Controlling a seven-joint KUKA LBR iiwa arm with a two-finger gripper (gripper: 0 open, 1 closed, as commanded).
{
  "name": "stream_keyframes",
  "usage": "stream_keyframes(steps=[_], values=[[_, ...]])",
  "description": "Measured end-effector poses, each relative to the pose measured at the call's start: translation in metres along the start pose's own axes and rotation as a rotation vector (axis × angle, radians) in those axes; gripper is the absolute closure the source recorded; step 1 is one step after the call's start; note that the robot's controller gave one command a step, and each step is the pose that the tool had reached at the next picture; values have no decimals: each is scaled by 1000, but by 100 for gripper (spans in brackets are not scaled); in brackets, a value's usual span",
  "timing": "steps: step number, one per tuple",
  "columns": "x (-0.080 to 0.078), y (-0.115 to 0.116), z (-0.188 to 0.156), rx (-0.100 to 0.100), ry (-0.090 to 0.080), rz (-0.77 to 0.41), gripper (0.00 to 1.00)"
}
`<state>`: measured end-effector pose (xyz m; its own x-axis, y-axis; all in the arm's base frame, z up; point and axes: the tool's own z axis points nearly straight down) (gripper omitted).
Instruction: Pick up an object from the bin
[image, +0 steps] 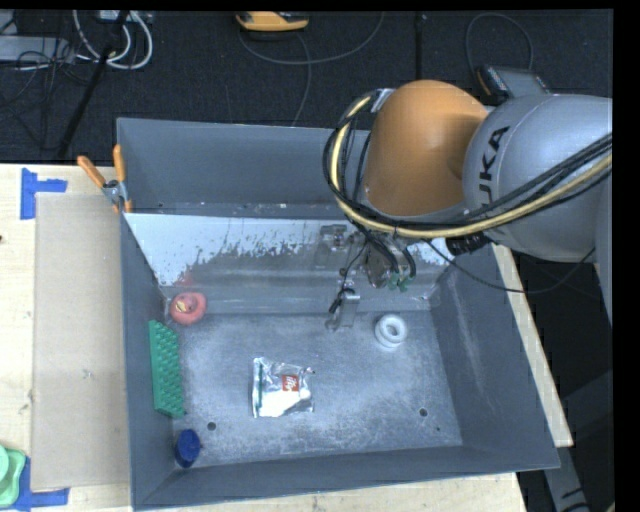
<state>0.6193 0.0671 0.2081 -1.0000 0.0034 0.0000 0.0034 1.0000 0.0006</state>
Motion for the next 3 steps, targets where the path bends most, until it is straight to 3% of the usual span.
stream_keyframes(steps=[1,2,3], values=[[84,65,142,0,8,-222,0],[81,64,138,0,0,-218,100],[93,39,39,1,-7,-222,100]])
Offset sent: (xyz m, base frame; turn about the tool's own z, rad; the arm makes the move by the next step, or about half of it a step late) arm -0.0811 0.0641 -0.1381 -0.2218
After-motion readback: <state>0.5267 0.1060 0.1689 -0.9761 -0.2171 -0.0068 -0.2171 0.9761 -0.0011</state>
